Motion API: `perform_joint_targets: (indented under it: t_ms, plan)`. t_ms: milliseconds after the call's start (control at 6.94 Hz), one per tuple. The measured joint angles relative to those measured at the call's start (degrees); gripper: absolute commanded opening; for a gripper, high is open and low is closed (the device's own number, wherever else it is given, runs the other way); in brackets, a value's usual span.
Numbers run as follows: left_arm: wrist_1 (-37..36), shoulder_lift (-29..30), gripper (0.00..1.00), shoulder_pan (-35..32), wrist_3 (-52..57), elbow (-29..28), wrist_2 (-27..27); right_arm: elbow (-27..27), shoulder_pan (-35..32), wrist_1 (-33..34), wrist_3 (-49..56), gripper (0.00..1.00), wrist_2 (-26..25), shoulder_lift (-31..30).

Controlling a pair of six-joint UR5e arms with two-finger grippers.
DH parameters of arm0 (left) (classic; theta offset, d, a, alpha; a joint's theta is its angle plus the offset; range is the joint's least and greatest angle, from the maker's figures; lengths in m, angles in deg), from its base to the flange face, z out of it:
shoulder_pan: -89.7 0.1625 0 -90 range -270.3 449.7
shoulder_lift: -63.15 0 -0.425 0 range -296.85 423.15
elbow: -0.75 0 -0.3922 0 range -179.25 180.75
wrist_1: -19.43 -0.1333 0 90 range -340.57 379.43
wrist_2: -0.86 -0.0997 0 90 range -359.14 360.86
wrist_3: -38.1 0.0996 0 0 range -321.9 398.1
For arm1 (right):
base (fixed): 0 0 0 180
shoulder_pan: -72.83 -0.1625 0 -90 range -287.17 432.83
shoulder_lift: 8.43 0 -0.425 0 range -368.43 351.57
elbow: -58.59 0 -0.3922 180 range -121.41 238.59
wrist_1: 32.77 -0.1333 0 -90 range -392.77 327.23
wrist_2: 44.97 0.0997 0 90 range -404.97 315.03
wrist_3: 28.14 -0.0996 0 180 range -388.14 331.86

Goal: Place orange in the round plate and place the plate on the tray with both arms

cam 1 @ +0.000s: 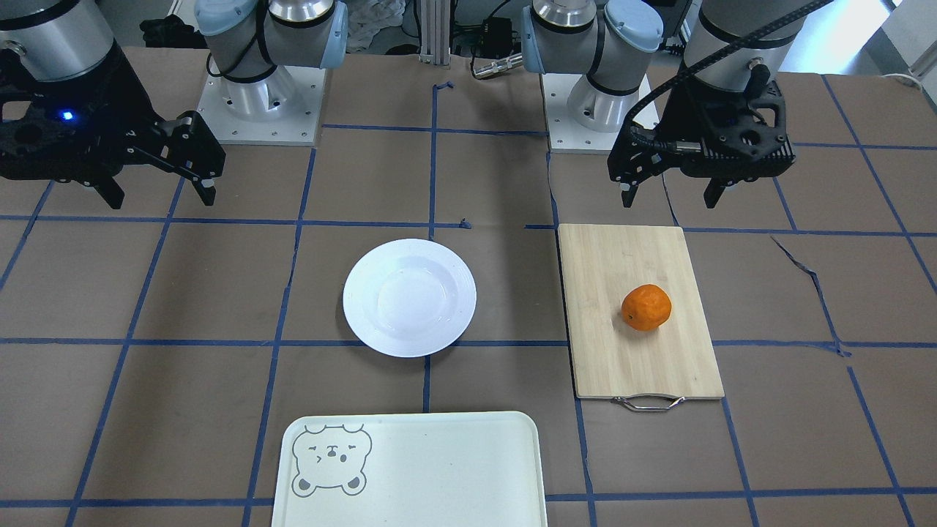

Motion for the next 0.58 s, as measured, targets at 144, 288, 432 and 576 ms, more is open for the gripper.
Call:
perform_joint_targets:
  t_ms: [144, 288, 432, 576]
  plan:
    - [-0.01, 0.00, 1.00, 0.02, 0.00, -0.01, 0.00, 0.02, -0.02, 0.05, -0.03, 1.00, 0.10, -0.03]
    - [-0.01, 0.00, 1.00, 0.05, 0.00, -0.02, 0.00, 0.02, -0.06, 0.17, 0.05, 1.00, 0.15, -0.03]
    - [0.01, 0.00, 1.00, 0.05, 0.00, -0.01, 0.00, 0.01, -0.07, 0.28, 0.15, 1.00, 0.43, -0.05]
    - [0.05, 0.00, 1.00, 0.09, 0.02, 0.00, 0.00, 0.01, -0.09, 0.31, 0.06, 1.00, 0.90, -0.03]
